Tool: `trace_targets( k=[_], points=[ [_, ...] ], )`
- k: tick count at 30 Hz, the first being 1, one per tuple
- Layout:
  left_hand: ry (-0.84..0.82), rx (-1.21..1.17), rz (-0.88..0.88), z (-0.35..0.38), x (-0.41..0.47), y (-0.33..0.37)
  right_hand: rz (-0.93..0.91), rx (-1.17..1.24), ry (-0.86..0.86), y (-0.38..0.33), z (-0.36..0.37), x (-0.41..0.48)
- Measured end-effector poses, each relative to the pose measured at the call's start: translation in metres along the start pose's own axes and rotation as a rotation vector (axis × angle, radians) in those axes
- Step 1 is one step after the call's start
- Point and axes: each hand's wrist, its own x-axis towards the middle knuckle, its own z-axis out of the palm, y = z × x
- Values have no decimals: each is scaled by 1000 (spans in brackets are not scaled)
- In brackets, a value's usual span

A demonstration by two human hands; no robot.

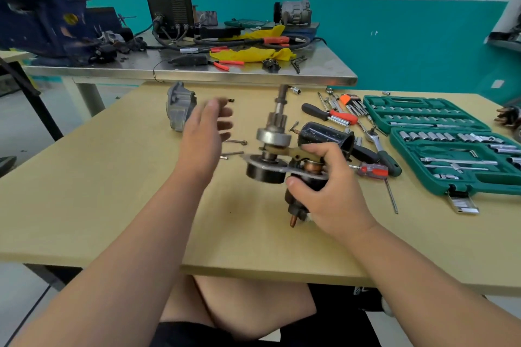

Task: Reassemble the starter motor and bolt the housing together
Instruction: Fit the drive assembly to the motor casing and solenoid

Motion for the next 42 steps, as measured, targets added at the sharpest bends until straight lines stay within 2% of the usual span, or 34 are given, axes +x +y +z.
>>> trace_targets(
  k=[4,6,9,17,22,28,33,42],
  points=[
    [149,474,-84,-28,24,-48,89,113,151,10,-17,18],
    [105,626,-74,-34,40,-56,95,99,192,14,-27,30],
    [-51,850,44,-41,53,-62,66,18,189,17,-33,42],
    [-251,1009,88,-38,45,-62,91,-36,96,19,-25,41],
    [-179,1045,56,-33,39,-63,100,-15,18,13,-22,28],
    [-194,1040,-10,-34,39,-59,110,101,-42,4,-19,18],
    [-185,1179,-18,-25,38,-53,138,148,-39,4,-18,18],
    [-151,1204,27,-15,36,-54,119,92,-9,3,-22,16]
  ],
)
